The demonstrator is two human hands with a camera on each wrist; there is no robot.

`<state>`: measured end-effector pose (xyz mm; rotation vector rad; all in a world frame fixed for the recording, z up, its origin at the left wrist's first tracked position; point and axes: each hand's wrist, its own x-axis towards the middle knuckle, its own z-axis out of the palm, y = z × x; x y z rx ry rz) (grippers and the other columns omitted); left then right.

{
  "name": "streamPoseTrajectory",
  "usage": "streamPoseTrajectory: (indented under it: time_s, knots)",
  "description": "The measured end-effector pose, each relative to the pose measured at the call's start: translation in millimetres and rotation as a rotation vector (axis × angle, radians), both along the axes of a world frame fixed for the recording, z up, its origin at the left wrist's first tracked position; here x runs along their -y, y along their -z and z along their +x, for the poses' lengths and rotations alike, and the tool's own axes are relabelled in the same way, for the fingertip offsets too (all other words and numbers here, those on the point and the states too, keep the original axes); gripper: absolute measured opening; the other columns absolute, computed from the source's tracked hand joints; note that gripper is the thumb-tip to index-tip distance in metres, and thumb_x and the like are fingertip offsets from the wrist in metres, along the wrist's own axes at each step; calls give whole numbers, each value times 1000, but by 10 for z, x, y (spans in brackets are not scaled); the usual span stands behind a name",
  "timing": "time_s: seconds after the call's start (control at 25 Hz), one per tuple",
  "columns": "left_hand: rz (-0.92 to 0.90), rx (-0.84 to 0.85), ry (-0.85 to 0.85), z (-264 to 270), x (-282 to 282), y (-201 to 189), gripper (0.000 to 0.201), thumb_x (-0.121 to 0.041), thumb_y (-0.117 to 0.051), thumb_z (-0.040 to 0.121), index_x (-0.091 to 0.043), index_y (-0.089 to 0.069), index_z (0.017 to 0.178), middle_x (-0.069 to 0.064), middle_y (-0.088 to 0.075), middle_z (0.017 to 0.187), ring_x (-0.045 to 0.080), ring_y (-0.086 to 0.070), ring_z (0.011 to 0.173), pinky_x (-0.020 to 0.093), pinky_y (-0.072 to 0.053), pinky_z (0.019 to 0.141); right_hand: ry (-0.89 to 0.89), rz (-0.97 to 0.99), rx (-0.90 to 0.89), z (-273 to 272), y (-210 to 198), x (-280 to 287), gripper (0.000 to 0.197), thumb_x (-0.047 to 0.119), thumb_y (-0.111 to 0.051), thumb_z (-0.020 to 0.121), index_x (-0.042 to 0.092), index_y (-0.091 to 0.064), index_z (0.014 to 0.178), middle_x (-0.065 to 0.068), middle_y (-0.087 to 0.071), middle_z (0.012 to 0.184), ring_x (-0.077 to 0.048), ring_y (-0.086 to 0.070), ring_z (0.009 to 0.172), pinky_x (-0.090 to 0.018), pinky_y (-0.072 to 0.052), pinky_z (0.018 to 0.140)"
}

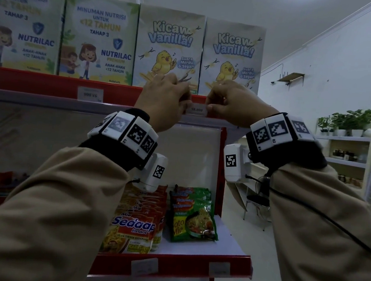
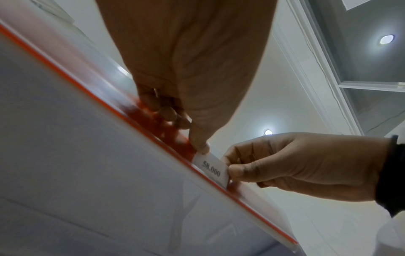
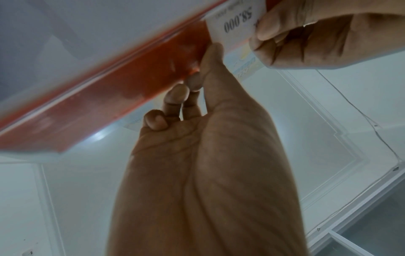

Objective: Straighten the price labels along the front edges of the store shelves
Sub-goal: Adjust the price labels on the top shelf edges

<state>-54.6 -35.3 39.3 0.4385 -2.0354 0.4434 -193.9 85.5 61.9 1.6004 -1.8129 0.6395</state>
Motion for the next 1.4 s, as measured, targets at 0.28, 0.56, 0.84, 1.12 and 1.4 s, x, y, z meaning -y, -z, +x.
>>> streamPoseTrajectory:
  time_s: [0.28, 0.56, 0.84, 1.12, 1.4]
  knots:
    - [48, -138, 103, 0, -7, 76, 22, -32, -60, 90, -18, -57, 106, 6, -53, 110, 25, -43, 108, 35, -33, 93, -15, -46, 19, 3, 57, -3, 18, 29, -63, 87, 25, -55, 103, -3, -53, 119, -23, -45, 113, -44, -39, 101]
    - [95, -134, 94, 105, -52, 98, 25, -17, -61, 88, -15, -57, 113, 10, -50, 118, 27, -41, 115, 36, -35, 98, -76, -127, 68, 12, 119, -5, 32, 28, -67, 84, 25, -50, 111, -3, -55, 109, -26, -47, 110, -47, -39, 100]
    - [-34, -12, -26, 359, 14, 92, 35, -21, -55, 91, -22, -55, 126, 7, -48, 123, 27, -39, 116, 39, -34, 101, 124, -187, -38, 327, 180, 225, 33, 32, -62, 80, 24, -52, 111, -6, -43, 123, -30, -29, 122, -47, -25, 101]
    - [-25, -32, -48, 1215, 584, 17, 28, -22, -62, 87, -22, -62, 115, 7, -52, 113, 28, -46, 109, 42, -40, 93, 80, -161, -88, 1150, 90, 827, 30, 46, -58, 82, 21, -52, 95, -6, -51, 113, -28, -41, 114, -47, -31, 97]
    - [-85, -117, -74, 1976, 1155, 134, 28, -28, -62, 88, -15, -60, 113, 11, -52, 112, 31, -43, 109, 37, -38, 89, 3, -238, -118, 1813, 178, 1349, 28, 26, -60, 76, 14, -52, 100, -9, -51, 111, -29, -41, 107, -39, -36, 91]
